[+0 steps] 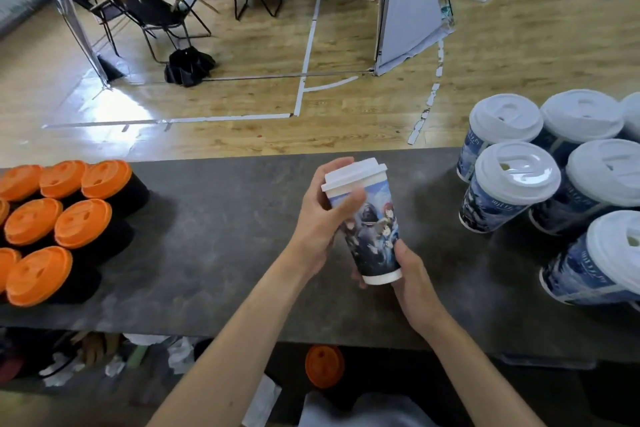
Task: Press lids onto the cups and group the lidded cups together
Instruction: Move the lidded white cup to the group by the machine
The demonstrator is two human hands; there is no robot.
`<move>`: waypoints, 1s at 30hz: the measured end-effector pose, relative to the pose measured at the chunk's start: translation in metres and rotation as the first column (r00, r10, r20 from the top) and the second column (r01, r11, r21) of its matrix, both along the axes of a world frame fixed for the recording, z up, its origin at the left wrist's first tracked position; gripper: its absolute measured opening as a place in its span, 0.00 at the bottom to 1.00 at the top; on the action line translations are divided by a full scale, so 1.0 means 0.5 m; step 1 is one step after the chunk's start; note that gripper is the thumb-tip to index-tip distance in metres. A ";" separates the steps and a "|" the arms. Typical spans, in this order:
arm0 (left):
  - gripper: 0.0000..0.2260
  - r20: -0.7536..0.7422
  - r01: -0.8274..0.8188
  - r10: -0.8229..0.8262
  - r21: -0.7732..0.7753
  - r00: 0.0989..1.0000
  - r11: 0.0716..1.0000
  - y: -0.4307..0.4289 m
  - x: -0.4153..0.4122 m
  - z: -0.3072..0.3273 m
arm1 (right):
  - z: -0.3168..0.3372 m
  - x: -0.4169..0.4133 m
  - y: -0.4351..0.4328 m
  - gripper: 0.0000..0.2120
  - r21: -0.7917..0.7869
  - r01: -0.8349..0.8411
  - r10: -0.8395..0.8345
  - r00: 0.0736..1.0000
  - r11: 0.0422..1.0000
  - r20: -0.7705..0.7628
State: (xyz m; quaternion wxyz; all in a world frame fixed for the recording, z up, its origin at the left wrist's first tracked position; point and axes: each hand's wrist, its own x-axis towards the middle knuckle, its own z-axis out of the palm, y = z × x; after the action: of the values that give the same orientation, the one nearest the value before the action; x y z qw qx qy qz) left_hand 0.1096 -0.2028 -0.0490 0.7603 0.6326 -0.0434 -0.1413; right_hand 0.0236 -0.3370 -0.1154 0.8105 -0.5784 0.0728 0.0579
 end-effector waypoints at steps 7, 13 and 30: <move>0.33 0.002 -0.109 0.109 0.045 0.994 0.993 -0.023 -0.004 0.001 | 0.001 0.004 -0.002 0.31 -0.060 0.055 -0.055 0.999 0.997 0.002; 0.32 -0.135 -0.149 0.138 -0.077 0.981 0.986 -0.025 -0.004 0.002 | 0.009 0.000 -0.002 0.38 0.004 0.025 -0.025 1.000 1.000 -0.002; 0.38 -0.080 -0.050 0.050 0.004 0.996 0.999 -0.029 -0.012 -0.003 | 0.002 0.001 -0.005 0.31 -0.058 0.023 -0.023 1.000 0.998 0.010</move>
State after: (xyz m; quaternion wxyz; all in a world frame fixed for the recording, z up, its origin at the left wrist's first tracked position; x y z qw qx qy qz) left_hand 0.1035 -0.2171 -0.0503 0.7641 0.6280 0.0030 -0.1476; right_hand 0.0239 -0.3394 -0.1146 0.7944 -0.6009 0.0773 0.0440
